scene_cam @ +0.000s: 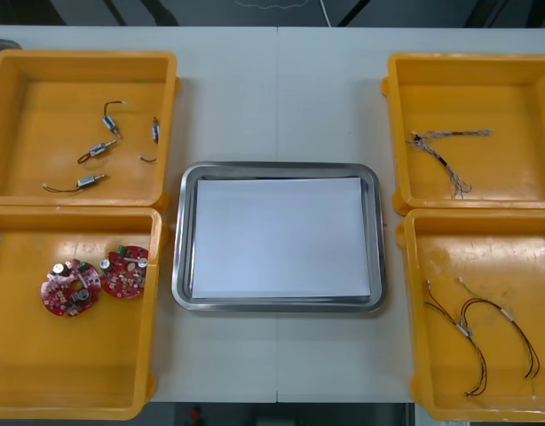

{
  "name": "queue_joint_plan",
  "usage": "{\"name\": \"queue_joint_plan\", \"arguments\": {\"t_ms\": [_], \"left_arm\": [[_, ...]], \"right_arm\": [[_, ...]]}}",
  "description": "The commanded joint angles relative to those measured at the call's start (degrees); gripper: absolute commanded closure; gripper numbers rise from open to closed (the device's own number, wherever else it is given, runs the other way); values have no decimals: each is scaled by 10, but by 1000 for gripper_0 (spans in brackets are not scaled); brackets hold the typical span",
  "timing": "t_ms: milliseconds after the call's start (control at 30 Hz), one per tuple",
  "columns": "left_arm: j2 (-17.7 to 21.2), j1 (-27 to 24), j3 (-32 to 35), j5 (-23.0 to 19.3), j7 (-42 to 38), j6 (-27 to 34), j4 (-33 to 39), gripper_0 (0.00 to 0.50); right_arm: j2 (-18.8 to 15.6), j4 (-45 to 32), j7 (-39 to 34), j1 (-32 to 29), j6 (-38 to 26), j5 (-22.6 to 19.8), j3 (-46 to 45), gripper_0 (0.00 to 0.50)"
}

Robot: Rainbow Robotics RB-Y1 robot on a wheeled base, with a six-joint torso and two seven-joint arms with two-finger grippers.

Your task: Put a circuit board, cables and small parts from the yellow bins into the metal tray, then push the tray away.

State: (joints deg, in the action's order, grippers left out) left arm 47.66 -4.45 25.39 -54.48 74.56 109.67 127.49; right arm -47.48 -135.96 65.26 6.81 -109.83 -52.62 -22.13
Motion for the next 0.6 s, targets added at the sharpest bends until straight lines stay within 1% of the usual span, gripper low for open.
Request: {"name": "queue_joint_plan", "arguments": {"t_ms": [33,600], "left_arm": [[23,10,9,5,-49,3,7,0],[23,10,9,5,-49,3,7,0]], "right_arm": [[-22,-17,8,-8,-2,0,5,0],[-22,-17,8,-8,-2,0,5,0]]}}
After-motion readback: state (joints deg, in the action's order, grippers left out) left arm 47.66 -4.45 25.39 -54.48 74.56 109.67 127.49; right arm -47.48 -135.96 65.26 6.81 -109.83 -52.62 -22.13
